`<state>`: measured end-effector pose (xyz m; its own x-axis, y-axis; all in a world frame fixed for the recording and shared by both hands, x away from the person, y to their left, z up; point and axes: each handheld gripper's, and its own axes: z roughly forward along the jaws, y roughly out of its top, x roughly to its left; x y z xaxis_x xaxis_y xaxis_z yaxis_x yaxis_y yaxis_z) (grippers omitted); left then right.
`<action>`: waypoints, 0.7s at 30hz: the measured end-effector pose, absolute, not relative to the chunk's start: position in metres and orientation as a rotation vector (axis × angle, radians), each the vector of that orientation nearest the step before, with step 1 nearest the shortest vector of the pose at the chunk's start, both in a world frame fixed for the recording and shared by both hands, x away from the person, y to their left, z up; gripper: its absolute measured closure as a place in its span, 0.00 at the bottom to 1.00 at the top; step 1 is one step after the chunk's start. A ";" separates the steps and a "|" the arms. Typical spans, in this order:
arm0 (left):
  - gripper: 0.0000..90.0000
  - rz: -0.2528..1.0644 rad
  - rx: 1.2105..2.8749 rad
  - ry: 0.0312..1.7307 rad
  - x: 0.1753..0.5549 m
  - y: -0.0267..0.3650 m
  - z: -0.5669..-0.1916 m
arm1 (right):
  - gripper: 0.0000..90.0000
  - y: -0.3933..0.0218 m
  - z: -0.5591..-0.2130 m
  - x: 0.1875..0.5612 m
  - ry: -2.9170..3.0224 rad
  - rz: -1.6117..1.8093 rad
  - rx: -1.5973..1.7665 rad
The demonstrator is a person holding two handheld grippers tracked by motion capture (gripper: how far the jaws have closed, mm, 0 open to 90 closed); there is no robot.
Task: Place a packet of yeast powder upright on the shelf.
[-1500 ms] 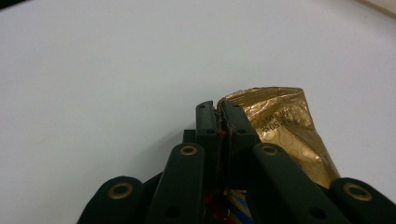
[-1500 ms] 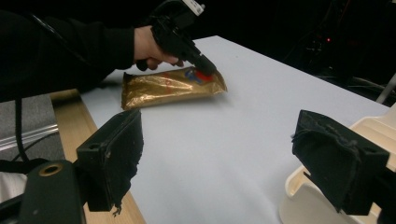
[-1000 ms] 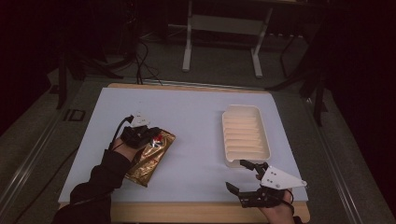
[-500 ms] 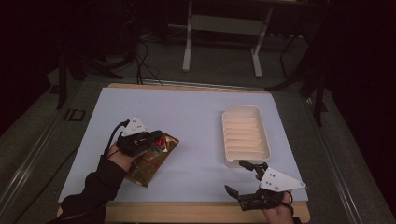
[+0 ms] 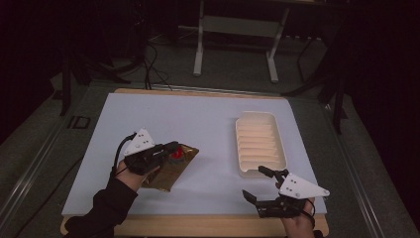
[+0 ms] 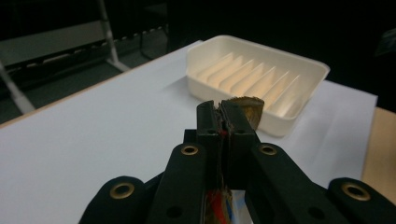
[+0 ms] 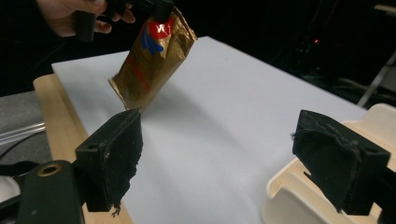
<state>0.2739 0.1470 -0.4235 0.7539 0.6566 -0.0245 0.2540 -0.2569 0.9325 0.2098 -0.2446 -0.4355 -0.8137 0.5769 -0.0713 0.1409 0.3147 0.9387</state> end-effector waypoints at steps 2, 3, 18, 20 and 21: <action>0.98 0.444 1.824 0.697 0.273 0.145 -0.421 | 0.17 -0.244 -0.434 0.210 2.191 1.507 0.641; 0.98 0.444 1.813 0.680 0.271 0.142 -0.417 | 0.17 -0.244 -0.432 0.209 2.175 1.513 0.651; 0.98 0.390 1.729 0.607 0.256 0.120 -0.399 | 0.13 -0.244 -0.401 0.226 2.200 1.519 0.669; 0.98 0.397 1.724 0.599 0.254 0.117 -0.397 | 0.12 -0.241 -0.398 0.230 2.207 1.528 0.677; 0.98 0.397 1.724 0.599 0.254 0.117 -0.397 | 0.12 -0.238 -0.397 0.231 2.212 1.508 0.680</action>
<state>0.2539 0.1174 -0.3968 0.8087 0.5858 -0.0534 0.1795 -0.1594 0.9708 0.2315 -0.2383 -0.3973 -0.8120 0.5824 -0.0377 0.1779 0.3086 0.9344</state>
